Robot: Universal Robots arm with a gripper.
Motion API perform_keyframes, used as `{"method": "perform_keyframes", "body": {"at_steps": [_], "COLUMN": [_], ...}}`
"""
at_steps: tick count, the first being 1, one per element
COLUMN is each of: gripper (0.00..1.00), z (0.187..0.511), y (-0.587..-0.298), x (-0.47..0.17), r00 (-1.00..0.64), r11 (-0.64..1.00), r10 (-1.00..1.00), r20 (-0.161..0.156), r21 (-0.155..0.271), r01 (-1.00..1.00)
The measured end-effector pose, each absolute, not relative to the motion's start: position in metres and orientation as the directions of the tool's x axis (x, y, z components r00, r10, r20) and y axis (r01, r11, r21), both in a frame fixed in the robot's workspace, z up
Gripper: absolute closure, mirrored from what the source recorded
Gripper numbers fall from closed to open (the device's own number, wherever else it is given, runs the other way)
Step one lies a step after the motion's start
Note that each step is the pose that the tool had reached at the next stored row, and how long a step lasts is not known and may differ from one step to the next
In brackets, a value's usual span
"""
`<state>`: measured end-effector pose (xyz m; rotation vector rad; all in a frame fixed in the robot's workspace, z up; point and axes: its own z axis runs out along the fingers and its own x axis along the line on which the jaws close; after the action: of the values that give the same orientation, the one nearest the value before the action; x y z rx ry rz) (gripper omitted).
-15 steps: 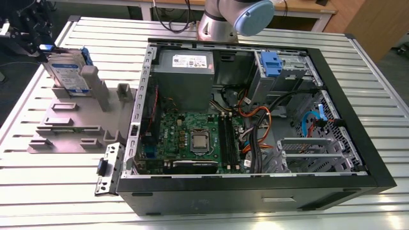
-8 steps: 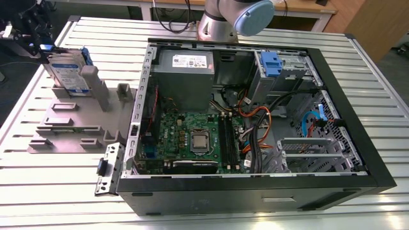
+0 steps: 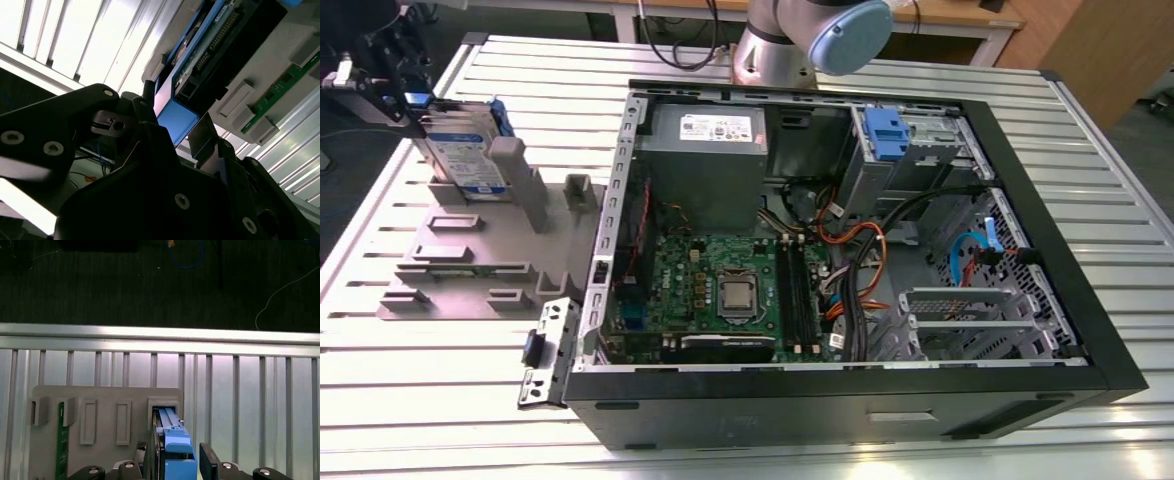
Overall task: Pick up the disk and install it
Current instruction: 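Pick up the disk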
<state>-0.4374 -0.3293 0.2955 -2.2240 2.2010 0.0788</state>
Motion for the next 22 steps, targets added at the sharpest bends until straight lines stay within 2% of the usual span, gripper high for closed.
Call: {"method": "perform_keyframes", "body": {"at_steps": [7,8,22], "gripper": [0.49,0.55,0.55], "z": [0.2937,0.2934,0.2902], "y": [-0.3293,-0.3293,-0.3293], "x": [-0.4374,-0.4374,-0.4366], "r00": [0.011,0.011,0.011], "r11": [-0.012,-0.012,-0.012], "r10": [-0.999,-0.999,-0.999], "r20": [-0.044,-0.044,-0.043], "r21": [0.027,0.027,0.027], "r01": [-1.0,-1.0,-1.0]}}
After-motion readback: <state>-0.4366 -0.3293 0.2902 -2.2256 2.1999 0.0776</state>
